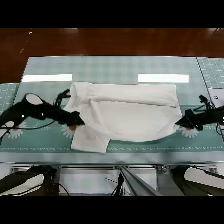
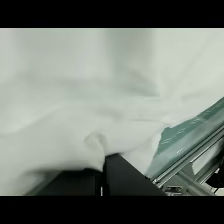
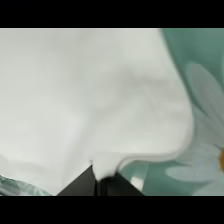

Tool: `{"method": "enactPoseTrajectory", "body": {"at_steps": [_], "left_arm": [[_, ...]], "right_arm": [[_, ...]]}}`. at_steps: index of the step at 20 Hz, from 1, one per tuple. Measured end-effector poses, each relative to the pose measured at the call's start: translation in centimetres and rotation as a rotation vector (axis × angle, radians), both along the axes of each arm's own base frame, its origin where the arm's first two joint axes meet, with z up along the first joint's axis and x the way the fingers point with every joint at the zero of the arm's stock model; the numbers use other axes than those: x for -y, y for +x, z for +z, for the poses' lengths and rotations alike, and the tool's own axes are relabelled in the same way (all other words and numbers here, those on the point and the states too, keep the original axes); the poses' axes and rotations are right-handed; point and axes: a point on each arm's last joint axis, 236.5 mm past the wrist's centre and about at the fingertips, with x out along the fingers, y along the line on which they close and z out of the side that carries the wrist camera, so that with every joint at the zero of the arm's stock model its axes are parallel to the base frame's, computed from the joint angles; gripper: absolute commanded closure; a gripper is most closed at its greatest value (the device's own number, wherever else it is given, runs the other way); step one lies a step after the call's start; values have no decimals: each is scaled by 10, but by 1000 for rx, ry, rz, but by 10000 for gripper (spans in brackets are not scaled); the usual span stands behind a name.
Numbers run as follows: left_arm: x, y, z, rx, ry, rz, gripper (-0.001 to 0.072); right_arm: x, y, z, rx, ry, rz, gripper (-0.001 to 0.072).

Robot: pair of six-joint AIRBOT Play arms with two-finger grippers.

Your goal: Fold the shirts.

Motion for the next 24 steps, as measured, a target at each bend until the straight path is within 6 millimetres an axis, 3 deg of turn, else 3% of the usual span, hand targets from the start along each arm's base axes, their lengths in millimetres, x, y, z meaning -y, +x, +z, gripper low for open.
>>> {"method": "enactPoseTrajectory", "body": {"at_steps": [3,5,8,10,13,16,18,19,20,21,22,23,24], "left_arm": [[-7,57,55,190,1,6,688],[-25,94,86,304,20,54,688],[-50,134,105,369,25,134,688],[-55,149,96,338,7,155,688],[-60,165,64,245,-16,176,687],[-57,179,36,164,-61,201,687],[-54,192,28,143,-97,221,677],[-52,198,25,138,-111,227,585],[-52,205,23,136,-124,232,403],[-52,210,22,135,-133,239,239],[-53,215,20,133,-137,245,215],[-54,217,19,131,-142,247,215],[-56,219,20,130,-152,251,215]], "right_arm": [[-2,59,36,204,-72,9,686],[2,100,60,338,-142,-5,686],[8,157,91,499,-225,-63,687],[10,184,97,558,-258,-93,687],[9,213,89,597,-291,-129,686],[11,229,74,600,-310,-162,686],[11,234,62,586,-314,-174,685],[11,235,56,574,-312,-179,685],[11,235,51,566,-312,-180,681],[11,236,47,560,-312,-182,570],[10,235,44,550,-309,-183,365],[10,235,41,544,-309,-179,242],[11,234,40,541,-312,-168,232]]}}
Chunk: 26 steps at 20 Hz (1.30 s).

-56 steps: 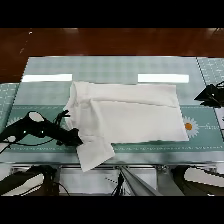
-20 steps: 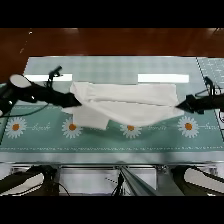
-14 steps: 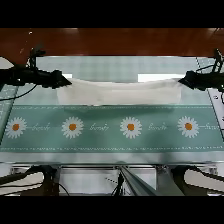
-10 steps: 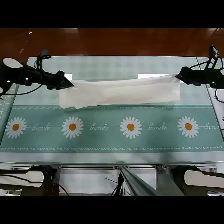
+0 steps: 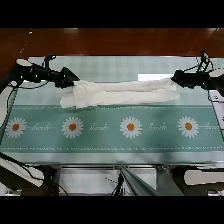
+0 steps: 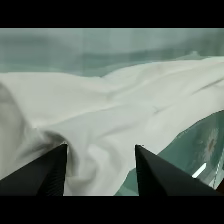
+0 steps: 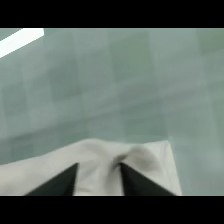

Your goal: Fold the shirts.

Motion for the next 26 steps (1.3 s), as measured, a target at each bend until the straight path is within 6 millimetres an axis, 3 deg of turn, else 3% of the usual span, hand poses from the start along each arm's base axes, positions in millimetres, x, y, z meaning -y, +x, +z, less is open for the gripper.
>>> {"method": "enactPoseTrajectory", "body": {"at_steps": [2,7,8,9,12,16,17,18,20,21,23,26], "left_arm": [[-8,-3,3,-16,-18,-10,216],[-29,-29,24,-97,-93,-60,216],[-32,-33,28,-104,-99,-65,216],[-33,-37,33,-107,-106,-75,217],[-29,-43,44,-102,-111,-100,217],[-17,-49,59,-83,-106,-139,217],[-14,-50,62,-76,-104,-147,217],[-11,-52,65,-71,-103,-155,217],[-6,-53,70,-61,-104,-166,218],[-4,-53,72,-58,-104,-169,219],[-1,-55,73,-55,-105,-177,221],[6,-56,76,-52,-108,-191,331]], "right_arm": [[8,-7,0,-16,-35,31,232],[61,-40,0,-130,-124,-23,213],[67,-48,-5,-165,-106,-40,143],[67,-54,-12,-198,-66,-50,109],[51,-64,-33,-279,90,-61,108],[8,-41,-51,-276,299,-95,115],[-1,-31,-52,-257,329,-111,154],[-9,-22,-54,-235,340,-124,273],[-19,-4,-59,-188,332,-156,647],[-24,4,-59,-168,333,-169,684],[-31,16,-52,-120,331,-184,685],[-38,21,-26,-55,302,-136,685]]}}
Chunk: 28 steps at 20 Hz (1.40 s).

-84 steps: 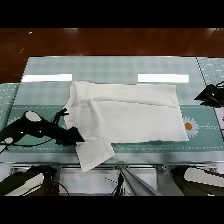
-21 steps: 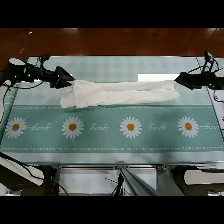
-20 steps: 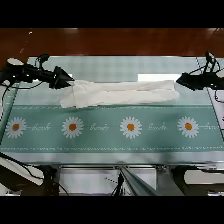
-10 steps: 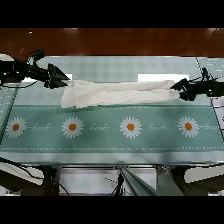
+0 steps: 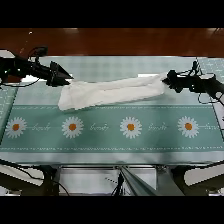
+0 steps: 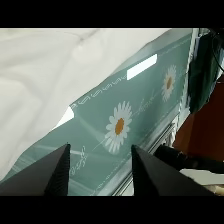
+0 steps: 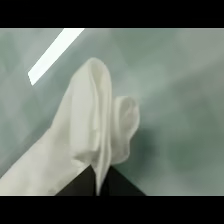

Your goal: Fold the shirts.

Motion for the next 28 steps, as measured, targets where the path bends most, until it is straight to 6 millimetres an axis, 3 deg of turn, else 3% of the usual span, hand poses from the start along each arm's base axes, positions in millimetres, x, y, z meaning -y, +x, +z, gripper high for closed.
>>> {"method": "enactPoseTrajectory", "body": {"at_steps": [1,2,3,9,13,18,28], "left_arm": [[4,-1,1,-2,-2,-7,524],[10,-2,1,-1,-1,-15,650],[17,-3,1,2,0,-27,688],[83,-23,8,70,4,-178,689],[129,-31,26,164,15,-216,688],[195,-50,26,218,17,-266,688],[316,-109,-21,172,3,-321,688]], "right_arm": [[-3,-1,13,23,-13,24,685],[-6,-4,28,50,-33,53,685],[-10,-9,45,72,-52,91,685],[-28,-46,147,220,-177,235,685],[-34,-76,193,271,-232,274,685],[-44,-112,226,287,-255,318,685],[-45,-182,269,289,-360,335,686]]}}
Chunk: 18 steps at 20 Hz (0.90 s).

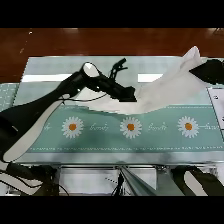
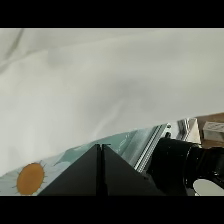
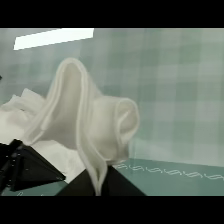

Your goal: Fold the shirts.

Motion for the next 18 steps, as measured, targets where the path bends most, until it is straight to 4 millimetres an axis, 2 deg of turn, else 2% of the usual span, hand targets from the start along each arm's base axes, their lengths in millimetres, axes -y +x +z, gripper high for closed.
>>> {"method": "enactPoseTrajectory", "body": {"at_steps": [4,6,7,9,11,13,16,18], "left_arm": [[41,-29,-31,-105,-24,-5,688],[60,-36,-40,-161,-70,12,688],[64,-36,-44,-185,-91,24,689],[64,-17,-43,-199,-129,83,689],[50,6,-31,-193,-171,120,690],[25,39,1,-145,-228,165,690],[-33,85,64,0,-284,237,690],[-87,112,111,145,-275,306,690]], "right_arm": [[-5,-21,15,16,0,-3,685],[-6,-28,19,25,-1,-4,685],[-6,-30,21,28,-3,-6,685],[-6,-32,23,33,-5,-5,685],[-6,-31,25,47,-6,-10,686],[-4,-27,29,66,-2,-20,686],[-11,-14,28,81,15,-8,686],[-30,-4,24,84,28,41,685]]}}
